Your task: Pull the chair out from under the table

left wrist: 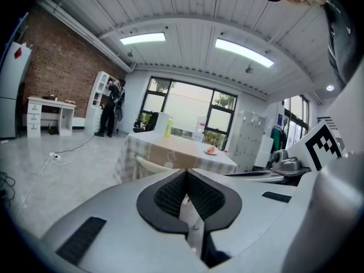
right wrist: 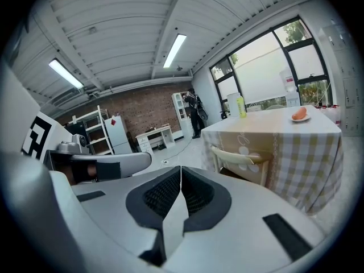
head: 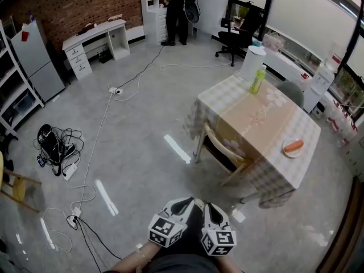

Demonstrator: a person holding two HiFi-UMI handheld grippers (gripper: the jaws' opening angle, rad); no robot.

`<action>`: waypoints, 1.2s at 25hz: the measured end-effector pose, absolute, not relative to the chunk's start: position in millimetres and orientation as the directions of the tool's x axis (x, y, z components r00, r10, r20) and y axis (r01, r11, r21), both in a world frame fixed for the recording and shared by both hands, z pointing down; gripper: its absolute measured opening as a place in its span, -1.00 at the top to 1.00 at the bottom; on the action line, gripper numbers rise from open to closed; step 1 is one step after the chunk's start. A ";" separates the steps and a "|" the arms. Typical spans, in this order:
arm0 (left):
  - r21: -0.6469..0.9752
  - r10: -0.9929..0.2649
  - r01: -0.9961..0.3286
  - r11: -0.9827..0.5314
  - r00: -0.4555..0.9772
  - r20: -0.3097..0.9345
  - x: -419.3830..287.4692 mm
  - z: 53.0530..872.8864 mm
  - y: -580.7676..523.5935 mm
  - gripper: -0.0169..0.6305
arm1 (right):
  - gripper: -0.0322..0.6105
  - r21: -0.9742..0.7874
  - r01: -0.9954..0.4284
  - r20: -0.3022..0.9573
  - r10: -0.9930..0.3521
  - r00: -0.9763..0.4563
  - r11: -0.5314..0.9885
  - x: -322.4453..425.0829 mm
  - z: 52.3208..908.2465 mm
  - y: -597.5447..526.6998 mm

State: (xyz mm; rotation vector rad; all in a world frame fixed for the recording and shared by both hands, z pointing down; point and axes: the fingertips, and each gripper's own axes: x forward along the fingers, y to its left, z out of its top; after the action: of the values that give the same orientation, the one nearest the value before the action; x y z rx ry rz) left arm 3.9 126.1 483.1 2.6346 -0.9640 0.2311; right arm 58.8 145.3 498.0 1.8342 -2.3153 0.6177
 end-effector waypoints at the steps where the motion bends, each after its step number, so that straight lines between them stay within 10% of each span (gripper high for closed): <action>1: 0.248 -0.597 -0.649 -0.720 0.760 0.258 5.8 483.3 124.8 0.92 | 0.86 -0.237 -0.955 0.344 -0.904 -0.255 0.179 59.9 498.7 144.3; 30: 0.256 -0.565 -0.624 -0.738 0.779 0.272 42.9 488.2 26.5 0.92 | 0.86 -0.136 -0.973 0.326 -0.919 -0.223 0.188 94.1 487.7 37.5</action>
State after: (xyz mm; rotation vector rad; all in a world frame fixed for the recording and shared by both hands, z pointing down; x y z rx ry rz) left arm 42.9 26.5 488.2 2.6393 -0.9107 0.2522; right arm 94.1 37.5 487.7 1.8408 -2.2831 0.4696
